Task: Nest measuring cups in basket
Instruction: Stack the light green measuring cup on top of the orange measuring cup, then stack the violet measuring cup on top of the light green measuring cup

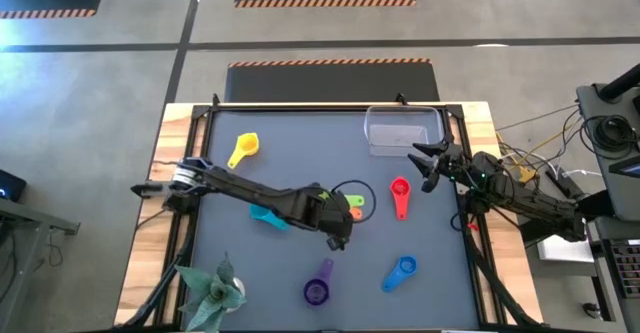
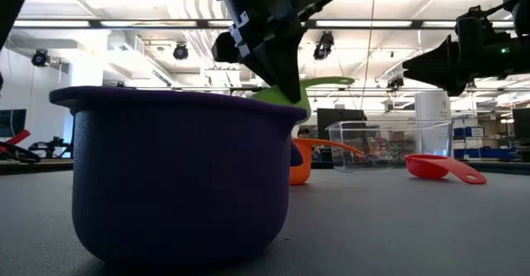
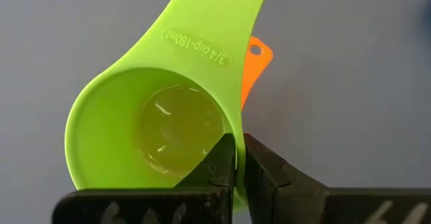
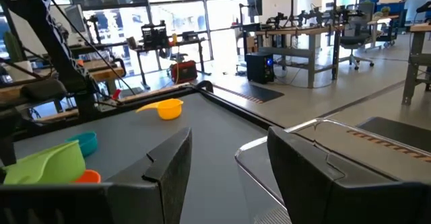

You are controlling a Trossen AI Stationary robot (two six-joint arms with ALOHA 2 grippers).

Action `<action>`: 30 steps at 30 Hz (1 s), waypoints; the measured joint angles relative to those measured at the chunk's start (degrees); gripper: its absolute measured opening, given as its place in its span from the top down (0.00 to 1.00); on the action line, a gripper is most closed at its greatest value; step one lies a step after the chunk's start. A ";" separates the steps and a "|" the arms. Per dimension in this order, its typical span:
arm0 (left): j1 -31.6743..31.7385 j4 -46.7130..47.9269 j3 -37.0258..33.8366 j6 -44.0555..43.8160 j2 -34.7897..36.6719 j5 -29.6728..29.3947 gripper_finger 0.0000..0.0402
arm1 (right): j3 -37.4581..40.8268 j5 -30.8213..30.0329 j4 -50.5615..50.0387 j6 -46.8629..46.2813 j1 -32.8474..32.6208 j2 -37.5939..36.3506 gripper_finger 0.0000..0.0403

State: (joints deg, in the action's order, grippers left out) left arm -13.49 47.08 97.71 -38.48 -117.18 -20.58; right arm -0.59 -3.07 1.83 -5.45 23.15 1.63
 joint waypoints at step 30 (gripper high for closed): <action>-1.30 6.46 -4.73 16.26 7.54 -22.12 0.49 | 0.01 0.00 0.00 0.00 0.01 0.00 0.55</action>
State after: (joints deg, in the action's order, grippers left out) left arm -14.79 53.54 92.98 -22.22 -109.64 -42.70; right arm -0.58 -3.07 1.83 -5.45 23.15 1.63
